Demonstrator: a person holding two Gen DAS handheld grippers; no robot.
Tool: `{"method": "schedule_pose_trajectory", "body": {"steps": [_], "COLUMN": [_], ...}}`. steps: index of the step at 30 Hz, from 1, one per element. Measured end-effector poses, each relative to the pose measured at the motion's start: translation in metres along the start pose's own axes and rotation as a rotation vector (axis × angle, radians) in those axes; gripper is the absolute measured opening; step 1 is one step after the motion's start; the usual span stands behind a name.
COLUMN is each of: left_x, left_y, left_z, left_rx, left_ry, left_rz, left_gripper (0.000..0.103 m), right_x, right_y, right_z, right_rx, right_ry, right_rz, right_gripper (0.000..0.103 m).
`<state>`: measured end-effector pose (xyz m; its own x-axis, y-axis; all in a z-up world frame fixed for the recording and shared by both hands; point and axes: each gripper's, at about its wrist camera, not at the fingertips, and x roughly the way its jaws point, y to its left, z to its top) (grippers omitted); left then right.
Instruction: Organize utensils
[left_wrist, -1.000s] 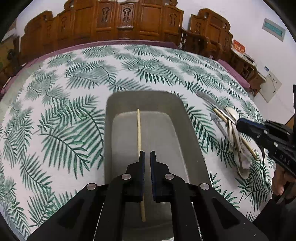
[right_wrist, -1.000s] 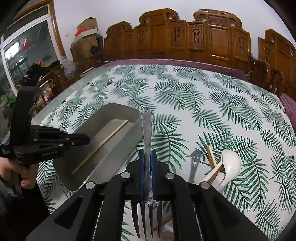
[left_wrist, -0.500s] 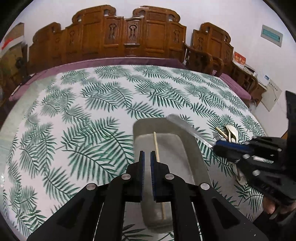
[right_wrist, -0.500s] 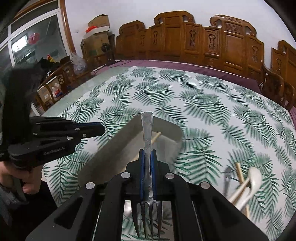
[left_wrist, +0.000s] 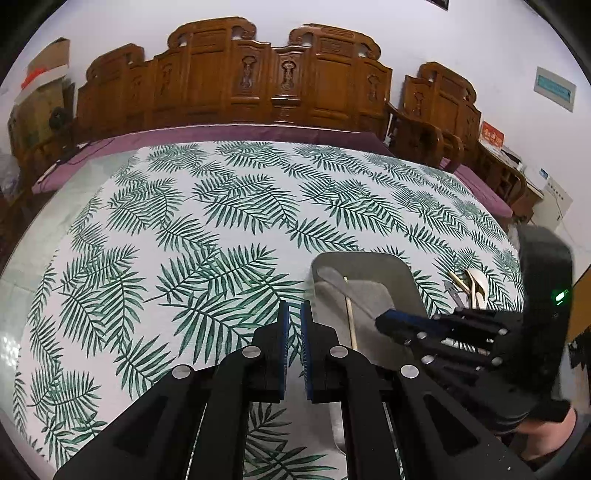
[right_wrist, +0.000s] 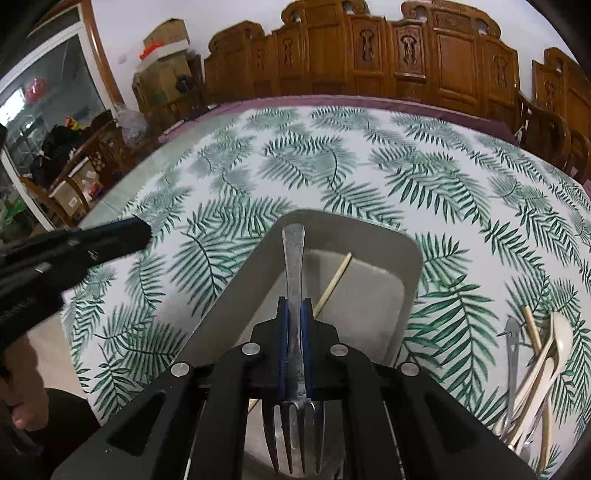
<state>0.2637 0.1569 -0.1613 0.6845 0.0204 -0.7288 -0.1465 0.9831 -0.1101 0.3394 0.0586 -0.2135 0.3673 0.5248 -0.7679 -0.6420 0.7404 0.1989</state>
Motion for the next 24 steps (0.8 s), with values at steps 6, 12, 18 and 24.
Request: {"method": "schedule_pose_trajectory", "body": {"steps": [6, 12, 18, 24], "left_x": [0.001, 0.002, 0.003, 0.003], "left_y": [0.0, 0.001, -0.005, -0.022], "left_z": [0.0, 0.0, 0.0, -0.001], "left_rx": [0.004, 0.004, 0.013, 0.031], "left_ry": [0.001, 0.003, 0.003, -0.005], "left_rz": [0.003, 0.001, -0.004, -0.051], "left_gripper": [0.005, 0.005, 0.005, 0.006], "right_x": [0.019, 0.027, 0.011, -0.043], "right_y": [0.0, 0.001, -0.005, -0.021], "right_z": [-0.008, -0.008, -0.007, -0.013], "right_rx": [0.003, -0.006, -0.022, -0.049], "right_ry": [0.07, 0.099, 0.055, -0.05], "right_rz": [-0.043, -0.053, -0.035, -0.017], "right_gripper": [0.008, 0.01, 0.01, 0.01]}}
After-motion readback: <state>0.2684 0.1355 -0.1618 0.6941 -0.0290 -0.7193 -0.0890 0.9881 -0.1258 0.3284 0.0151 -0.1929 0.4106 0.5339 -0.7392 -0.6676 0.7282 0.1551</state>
